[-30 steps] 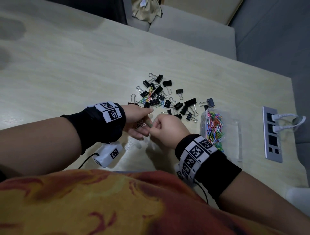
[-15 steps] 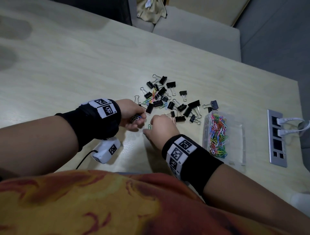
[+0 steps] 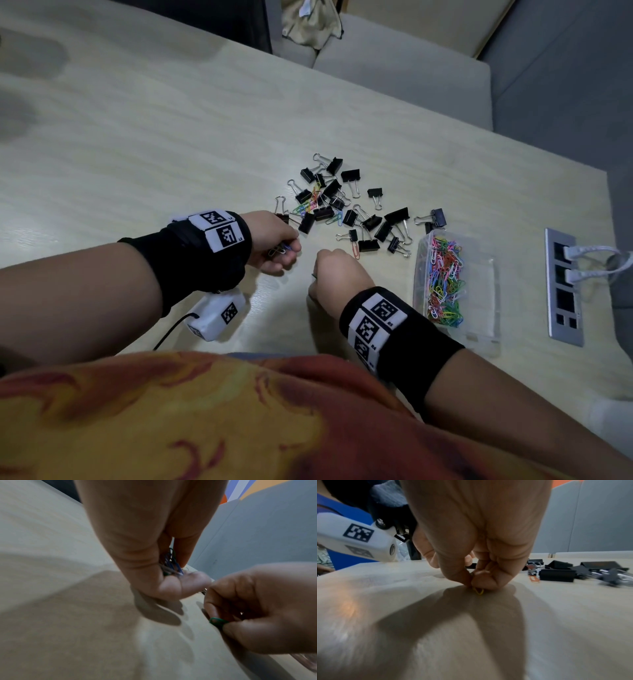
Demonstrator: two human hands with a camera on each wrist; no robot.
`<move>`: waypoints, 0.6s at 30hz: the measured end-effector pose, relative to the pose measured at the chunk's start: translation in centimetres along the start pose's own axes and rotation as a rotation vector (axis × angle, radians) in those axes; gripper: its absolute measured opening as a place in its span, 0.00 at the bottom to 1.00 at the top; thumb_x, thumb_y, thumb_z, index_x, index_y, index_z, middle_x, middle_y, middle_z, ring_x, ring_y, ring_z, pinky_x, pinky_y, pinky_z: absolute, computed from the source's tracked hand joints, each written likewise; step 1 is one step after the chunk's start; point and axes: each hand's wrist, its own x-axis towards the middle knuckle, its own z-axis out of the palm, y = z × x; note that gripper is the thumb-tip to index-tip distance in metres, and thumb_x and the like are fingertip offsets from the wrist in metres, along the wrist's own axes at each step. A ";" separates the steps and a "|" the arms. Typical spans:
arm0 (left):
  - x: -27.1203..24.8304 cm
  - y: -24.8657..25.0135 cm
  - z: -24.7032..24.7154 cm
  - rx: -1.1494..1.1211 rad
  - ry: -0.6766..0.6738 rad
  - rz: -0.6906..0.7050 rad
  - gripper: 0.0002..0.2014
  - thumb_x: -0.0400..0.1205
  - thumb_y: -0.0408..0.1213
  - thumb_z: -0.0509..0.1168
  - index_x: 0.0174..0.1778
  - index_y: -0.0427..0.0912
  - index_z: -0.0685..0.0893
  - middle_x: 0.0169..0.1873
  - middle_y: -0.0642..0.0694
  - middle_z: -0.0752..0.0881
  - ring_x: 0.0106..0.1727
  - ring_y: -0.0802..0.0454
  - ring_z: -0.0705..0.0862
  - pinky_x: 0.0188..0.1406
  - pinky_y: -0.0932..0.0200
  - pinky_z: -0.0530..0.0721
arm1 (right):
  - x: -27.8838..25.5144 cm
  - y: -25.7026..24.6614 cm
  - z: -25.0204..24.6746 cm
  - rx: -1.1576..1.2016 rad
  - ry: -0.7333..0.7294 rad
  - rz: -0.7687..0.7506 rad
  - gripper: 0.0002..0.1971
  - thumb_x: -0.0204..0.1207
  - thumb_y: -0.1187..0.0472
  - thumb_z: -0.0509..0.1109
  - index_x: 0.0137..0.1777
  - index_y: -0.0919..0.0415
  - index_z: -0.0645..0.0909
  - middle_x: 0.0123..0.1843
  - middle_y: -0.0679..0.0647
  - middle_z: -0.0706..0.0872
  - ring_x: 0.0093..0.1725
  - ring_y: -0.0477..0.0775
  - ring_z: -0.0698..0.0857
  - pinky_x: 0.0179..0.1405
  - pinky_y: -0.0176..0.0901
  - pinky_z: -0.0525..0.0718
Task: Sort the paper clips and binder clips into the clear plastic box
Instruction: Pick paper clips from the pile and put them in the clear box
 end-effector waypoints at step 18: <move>0.5 1.2 2.1 -0.053 -0.090 -0.010 0.18 0.87 0.46 0.52 0.33 0.46 0.75 0.23 0.49 0.77 0.19 0.58 0.76 0.32 0.63 0.82 | 0.6 4.2 -2.7 0.150 0.254 0.216 0.10 0.79 0.57 0.63 0.52 0.62 0.80 0.49 0.58 0.85 0.45 0.59 0.82 0.39 0.43 0.75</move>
